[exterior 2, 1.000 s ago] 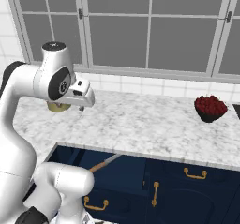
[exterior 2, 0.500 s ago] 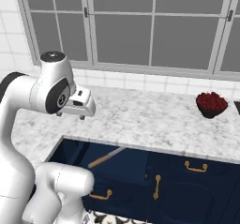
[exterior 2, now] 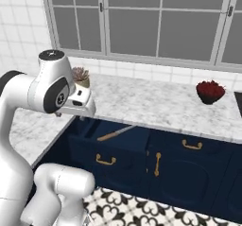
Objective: Pick up the knife from the drawer and place it on the cutting board. Then place the meat from the plate to the cutting board.
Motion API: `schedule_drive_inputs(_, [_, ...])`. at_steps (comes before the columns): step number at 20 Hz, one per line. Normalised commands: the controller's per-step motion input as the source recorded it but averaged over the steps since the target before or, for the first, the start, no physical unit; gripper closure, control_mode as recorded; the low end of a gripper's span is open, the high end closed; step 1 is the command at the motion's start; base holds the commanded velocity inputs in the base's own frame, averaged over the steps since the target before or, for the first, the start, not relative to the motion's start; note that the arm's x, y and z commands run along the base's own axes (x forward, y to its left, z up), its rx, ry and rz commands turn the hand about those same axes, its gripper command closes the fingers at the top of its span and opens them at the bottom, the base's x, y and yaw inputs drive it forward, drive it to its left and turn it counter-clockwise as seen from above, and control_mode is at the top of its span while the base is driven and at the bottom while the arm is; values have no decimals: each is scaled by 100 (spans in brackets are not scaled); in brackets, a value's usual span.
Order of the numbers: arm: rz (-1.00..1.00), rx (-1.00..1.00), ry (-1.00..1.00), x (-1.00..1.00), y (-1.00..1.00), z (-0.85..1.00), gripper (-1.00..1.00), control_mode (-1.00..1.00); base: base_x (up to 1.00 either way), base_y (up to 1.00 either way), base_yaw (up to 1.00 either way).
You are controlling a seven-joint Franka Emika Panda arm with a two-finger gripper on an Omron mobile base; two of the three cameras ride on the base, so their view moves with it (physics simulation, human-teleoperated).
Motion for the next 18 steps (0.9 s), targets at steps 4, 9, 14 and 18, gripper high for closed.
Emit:
schedule_drive_inputs(4, [0, 0, 0, 0, 0, 0, -100, 100, -3, -58, 39])
schedule_drive_inputs(9, [0, 0, 0, 0, 0, 0, -100, 100, 0, -74, 53])
schedule_drive_inputs(14, [0, 0, 0, 0, 0, 0, -100, 100, 0, -87, 52])
schedule_drive_inputs(18, [0, 0, 0, 0, 0, 0, -100, 100, 0, -75, 47])
